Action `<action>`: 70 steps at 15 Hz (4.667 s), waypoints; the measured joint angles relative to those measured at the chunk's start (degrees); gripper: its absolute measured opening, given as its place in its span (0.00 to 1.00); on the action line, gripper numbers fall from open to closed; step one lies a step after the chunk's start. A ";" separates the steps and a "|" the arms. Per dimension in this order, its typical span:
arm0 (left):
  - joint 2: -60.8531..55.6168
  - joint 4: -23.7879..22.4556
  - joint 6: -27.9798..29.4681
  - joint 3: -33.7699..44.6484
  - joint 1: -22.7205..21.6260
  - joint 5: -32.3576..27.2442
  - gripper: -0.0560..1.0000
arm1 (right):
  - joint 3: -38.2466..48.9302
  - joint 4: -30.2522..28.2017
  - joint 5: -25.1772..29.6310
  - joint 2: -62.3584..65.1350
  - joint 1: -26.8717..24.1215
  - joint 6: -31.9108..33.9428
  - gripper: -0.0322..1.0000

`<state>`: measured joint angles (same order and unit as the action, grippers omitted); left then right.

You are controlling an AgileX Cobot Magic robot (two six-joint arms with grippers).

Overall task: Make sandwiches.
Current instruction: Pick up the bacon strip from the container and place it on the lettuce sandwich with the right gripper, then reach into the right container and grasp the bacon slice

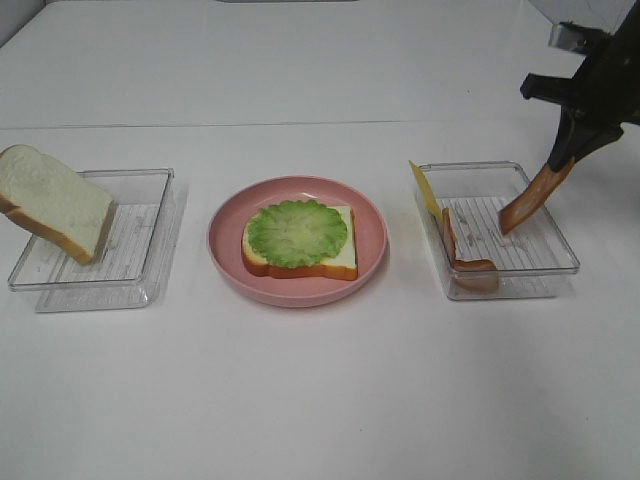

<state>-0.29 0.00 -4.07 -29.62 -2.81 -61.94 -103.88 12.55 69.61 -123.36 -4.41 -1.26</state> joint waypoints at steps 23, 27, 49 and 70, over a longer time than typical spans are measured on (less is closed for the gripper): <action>0.00 0.00 0.00 0.00 0.00 0.00 0.98 | -0.17 26.41 -11.86 -0.17 30.65 1.26 0.05; 0.00 0.00 0.00 0.00 0.00 0.00 0.98 | -2.35 32.77 -13.35 -3.50 30.71 -0.11 0.05; 0.00 0.00 0.00 0.00 0.00 0.00 0.98 | -3.32 8.02 -13.58 -7.45 29.16 6.65 0.05; 0.00 0.00 0.00 0.00 0.00 0.00 0.98 | -3.32 -0.17 -10.20 -5.90 29.22 10.49 0.80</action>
<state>-0.29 0.00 -4.07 -29.62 -2.81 -61.94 -107.20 12.38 59.42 -129.26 24.81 9.22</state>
